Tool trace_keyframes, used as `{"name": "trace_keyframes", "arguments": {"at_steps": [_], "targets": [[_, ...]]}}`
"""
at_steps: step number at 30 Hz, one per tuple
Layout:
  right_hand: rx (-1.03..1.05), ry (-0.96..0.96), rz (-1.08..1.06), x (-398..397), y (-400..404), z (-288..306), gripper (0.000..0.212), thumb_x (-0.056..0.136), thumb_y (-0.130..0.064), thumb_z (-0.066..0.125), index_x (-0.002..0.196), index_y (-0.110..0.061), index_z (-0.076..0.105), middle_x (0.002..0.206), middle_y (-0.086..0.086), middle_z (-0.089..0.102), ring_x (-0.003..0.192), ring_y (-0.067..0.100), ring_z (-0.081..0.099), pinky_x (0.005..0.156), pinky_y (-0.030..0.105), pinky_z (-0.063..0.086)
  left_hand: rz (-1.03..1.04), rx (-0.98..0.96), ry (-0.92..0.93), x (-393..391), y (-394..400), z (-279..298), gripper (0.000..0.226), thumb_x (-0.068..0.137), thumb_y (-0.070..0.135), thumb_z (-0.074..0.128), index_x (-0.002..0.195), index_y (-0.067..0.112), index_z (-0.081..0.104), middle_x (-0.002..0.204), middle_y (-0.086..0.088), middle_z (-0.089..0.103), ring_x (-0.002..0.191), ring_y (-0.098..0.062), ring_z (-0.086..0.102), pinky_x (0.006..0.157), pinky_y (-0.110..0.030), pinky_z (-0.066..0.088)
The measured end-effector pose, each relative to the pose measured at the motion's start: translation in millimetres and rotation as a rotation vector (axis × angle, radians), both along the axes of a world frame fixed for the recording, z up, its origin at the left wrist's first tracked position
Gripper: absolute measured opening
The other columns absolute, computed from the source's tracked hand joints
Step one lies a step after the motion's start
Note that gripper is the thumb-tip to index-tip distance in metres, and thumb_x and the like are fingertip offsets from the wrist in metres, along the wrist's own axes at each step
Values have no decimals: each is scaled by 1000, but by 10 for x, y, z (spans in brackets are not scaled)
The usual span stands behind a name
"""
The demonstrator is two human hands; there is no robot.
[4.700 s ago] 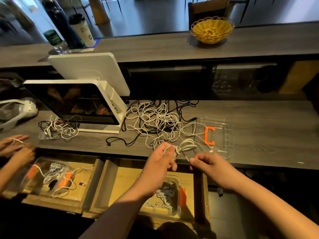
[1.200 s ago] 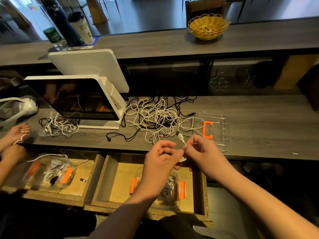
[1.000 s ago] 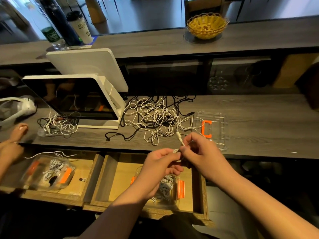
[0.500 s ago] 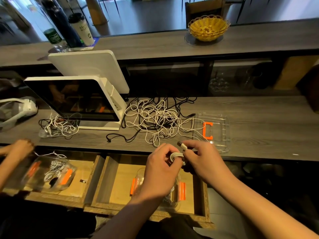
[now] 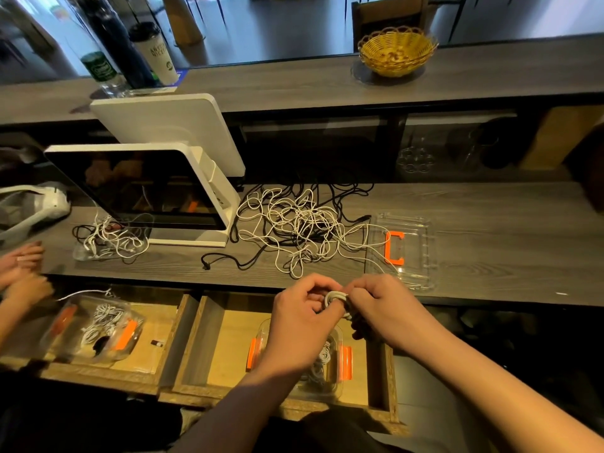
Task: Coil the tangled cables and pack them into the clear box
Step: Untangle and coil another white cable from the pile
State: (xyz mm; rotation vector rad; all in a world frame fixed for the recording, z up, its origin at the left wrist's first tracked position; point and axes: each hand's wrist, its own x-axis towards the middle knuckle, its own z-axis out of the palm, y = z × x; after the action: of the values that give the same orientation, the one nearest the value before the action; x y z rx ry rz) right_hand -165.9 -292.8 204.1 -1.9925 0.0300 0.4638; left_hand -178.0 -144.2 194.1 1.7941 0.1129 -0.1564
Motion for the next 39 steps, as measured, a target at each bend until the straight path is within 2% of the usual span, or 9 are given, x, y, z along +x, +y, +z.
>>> {"name": "trace_keyframes", "arguments": {"at_steps": [6, 8, 11, 15, 20, 23, 31, 35, 39], "targets": [[187, -47, -177, 1, -36, -22, 5, 90, -18, 65, 89, -12, 67, 80, 15, 66, 63, 17, 64, 59, 42, 58, 117, -107, 93, 87, 2, 40, 13, 79, -4, 77, 85, 7, 73, 67, 1, 71, 63, -5, 66, 60, -16, 52], [189, -99, -218, -20, -7, -45, 15, 83, -26, 73, 93, -17, 66, 81, 11, 67, 71, 22, 67, 62, 43, 59, 202, -131, 103, 108, -20, 34, 14, 79, -3, 78, 87, 7, 73, 68, 0, 71, 64, -6, 68, 59, -16, 52], [181, -161, -271, -71, 47, -62, 26, 77, -31, 79, 99, -27, 67, 83, -4, 71, 79, 9, 68, 73, 34, 59, 284, -137, 93, 118, -36, 27, 19, 79, -3, 78, 91, 11, 74, 76, -2, 74, 69, -6, 70, 60, -14, 51], [219, -244, -358, -95, 64, -57, 24, 78, -33, 77, 99, -31, 66, 87, -7, 72, 83, 6, 69, 74, 30, 59, 310, -233, 124, 126, -88, 55, 20, 80, -3, 77, 91, 14, 75, 81, -5, 77, 75, -10, 73, 64, -16, 53], [272, -228, -364, -49, 54, -88, 20, 87, -25, 72, 106, -31, 69, 90, -10, 73, 85, 2, 69, 74, 24, 58, 295, -331, 153, 122, -103, 76, 21, 79, -5, 76, 94, 9, 75, 83, -9, 77, 77, -16, 73, 72, -27, 58], [295, -206, -351, -42, 18, -109, 23, 88, -26, 71, 111, -28, 70, 95, -9, 74, 89, 2, 69, 75, 22, 57, 248, -338, 144, 112, -62, 57, 24, 78, -4, 78, 97, 10, 75, 86, -10, 77, 79, -16, 73, 72, -24, 57], [332, -139, -243, 35, -106, -36, 17, 90, -18, 68, 96, -34, 70, 81, -13, 75, 73, -5, 66, 67, 12, 50, 106, -338, 115, 91, 24, -9, 22, 86, 1, 70, 104, 13, 74, 92, -10, 77, 81, -17, 72, 79, -26, 59], [315, -110, -221, 32, -143, -39, 16, 90, -18, 69, 102, -27, 73, 82, -7, 75, 72, -3, 65, 66, 12, 50, 68, -306, 112, 97, 37, -52, 19, 90, 2, 67, 103, 13, 74, 92, -12, 75, 79, -16, 69, 81, -28, 57], [262, -130, -186, 6, -124, -60, 16, 89, -24, 69, 95, -39, 69, 84, -12, 75, 81, 0, 69, 71, 17, 54, 65, -296, 107, 76, 36, -105, 18, 93, 2, 63, 105, 13, 72, 100, -16, 74, 88, -21, 67, 84, -31, 56]]}}
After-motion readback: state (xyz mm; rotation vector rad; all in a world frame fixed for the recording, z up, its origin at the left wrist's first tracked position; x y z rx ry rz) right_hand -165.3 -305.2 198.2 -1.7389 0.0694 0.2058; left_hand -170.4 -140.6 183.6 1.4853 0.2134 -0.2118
